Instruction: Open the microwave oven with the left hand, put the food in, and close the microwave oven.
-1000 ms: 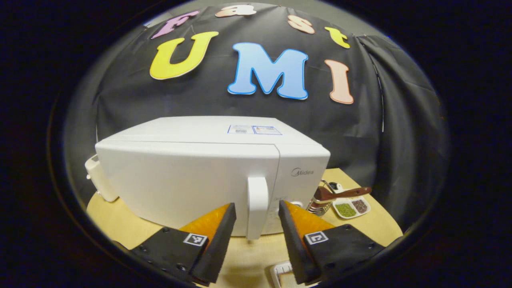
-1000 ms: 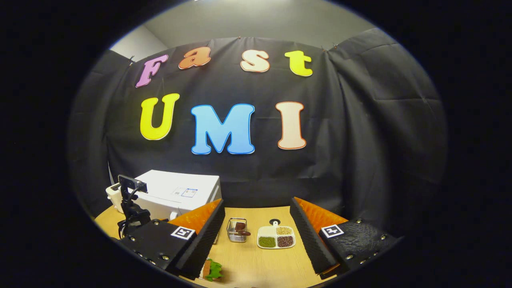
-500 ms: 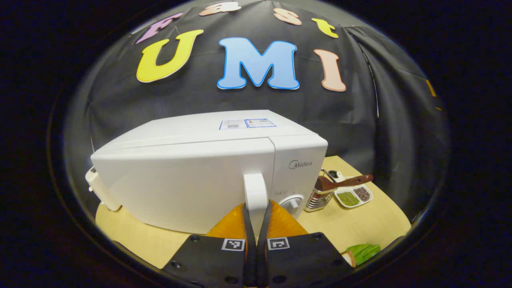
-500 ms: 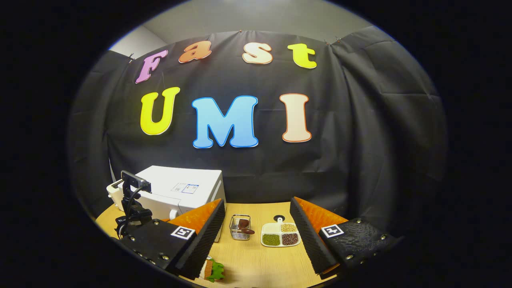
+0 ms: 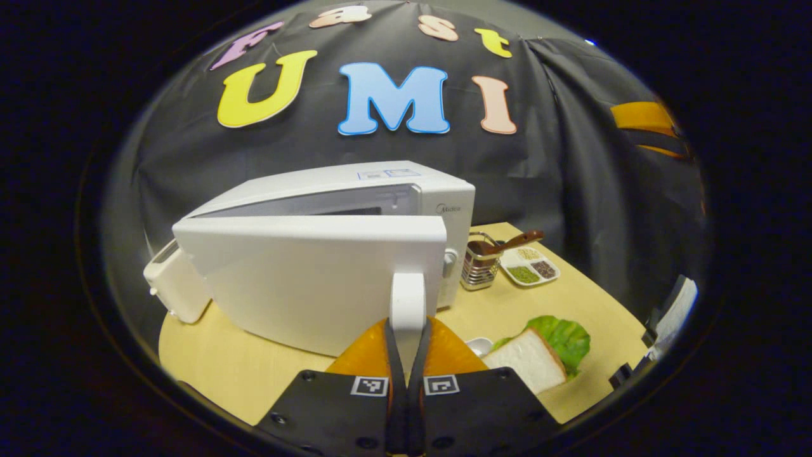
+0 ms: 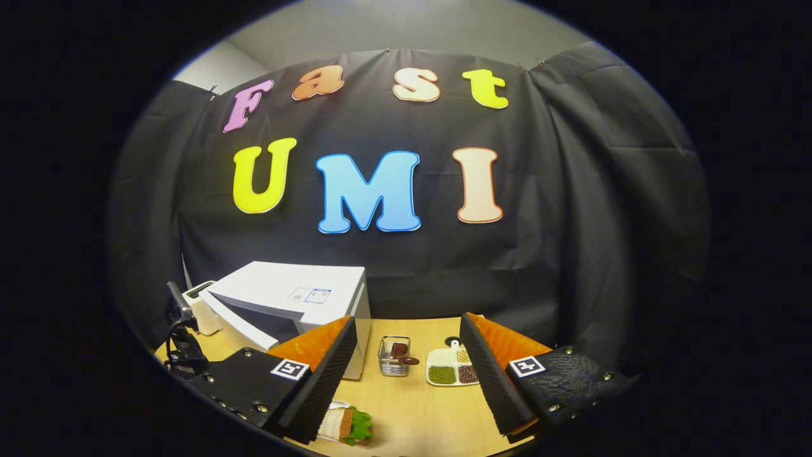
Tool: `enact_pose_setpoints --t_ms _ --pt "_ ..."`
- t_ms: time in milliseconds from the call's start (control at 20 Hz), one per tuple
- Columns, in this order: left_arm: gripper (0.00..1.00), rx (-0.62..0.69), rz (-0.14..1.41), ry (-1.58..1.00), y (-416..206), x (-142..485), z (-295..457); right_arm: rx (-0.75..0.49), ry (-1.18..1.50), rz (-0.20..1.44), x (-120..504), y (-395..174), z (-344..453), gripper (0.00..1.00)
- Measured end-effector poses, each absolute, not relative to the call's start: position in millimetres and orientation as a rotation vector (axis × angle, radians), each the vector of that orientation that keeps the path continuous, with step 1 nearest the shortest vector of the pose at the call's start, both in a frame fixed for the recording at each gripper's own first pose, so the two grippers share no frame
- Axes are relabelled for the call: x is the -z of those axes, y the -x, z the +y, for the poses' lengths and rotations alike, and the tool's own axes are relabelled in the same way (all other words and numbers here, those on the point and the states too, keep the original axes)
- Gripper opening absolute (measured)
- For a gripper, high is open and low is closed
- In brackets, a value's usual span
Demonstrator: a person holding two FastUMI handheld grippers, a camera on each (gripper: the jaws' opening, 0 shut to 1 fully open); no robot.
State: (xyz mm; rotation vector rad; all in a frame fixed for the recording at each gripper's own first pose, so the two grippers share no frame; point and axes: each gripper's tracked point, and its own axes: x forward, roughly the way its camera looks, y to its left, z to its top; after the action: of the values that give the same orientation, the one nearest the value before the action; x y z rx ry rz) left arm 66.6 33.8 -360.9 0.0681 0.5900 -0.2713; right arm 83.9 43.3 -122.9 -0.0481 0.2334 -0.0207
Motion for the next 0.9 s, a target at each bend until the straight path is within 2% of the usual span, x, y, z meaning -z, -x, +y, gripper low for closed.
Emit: enact_pose_setpoints --t_ms 450,900 --pt "0.07 0.307 0.619 -0.032 33 350 111 -0.052 0.063 0.269 139 -66 97 0.99" --pt "0.07 0.168 0.648 -0.031 106 344 230 -0.048 0.062 0.330 166 -60 122 0.99"
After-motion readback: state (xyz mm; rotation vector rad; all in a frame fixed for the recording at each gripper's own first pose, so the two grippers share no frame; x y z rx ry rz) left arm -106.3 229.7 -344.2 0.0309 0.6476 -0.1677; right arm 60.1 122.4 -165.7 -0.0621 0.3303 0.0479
